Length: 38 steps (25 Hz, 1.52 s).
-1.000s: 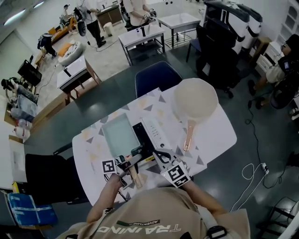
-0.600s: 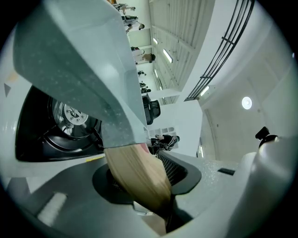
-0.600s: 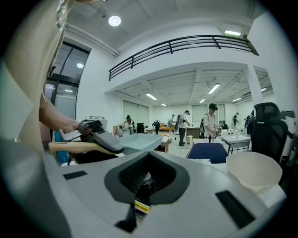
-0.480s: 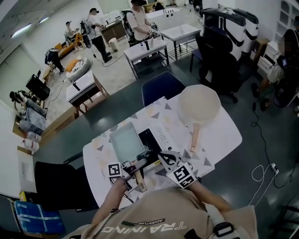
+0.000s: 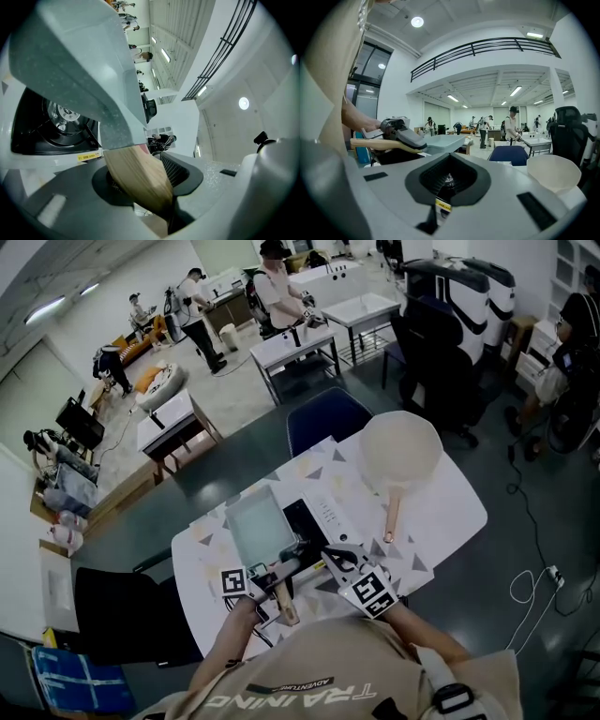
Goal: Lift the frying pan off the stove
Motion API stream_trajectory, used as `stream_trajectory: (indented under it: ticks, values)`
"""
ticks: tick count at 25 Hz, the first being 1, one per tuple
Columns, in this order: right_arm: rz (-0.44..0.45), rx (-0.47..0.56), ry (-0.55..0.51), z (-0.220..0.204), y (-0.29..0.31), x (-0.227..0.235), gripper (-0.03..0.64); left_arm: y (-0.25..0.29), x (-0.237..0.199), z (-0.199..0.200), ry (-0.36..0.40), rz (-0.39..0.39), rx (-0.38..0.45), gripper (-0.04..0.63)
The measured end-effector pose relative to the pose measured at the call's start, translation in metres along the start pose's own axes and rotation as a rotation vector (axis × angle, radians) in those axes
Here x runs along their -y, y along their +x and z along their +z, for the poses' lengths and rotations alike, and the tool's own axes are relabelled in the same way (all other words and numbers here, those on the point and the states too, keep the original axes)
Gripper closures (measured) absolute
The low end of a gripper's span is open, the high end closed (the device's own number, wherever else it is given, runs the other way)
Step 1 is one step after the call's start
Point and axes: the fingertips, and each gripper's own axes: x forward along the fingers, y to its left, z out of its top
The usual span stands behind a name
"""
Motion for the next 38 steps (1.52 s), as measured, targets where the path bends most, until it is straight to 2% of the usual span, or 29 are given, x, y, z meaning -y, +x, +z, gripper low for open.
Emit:
stream_trajectory:
  ticks: [14,22,38]
  values:
    - [-0.008,0.033,0.019,0.005,0.005,0.004,0.621,-0.002,0.007,0.008,0.039,-0.019,0.009,0.43]
    - [0.012,0.019,0.038,-0.002,0.008,0.0,0.621,-0.004,0.008,0.002,0.066,-0.008,-0.021,0.425]
    - [0.044,0.014,0.042,-0.006,0.025,0.0,0.621,-0.005,0.007,0.001,0.068,-0.032,-0.025,0.42]
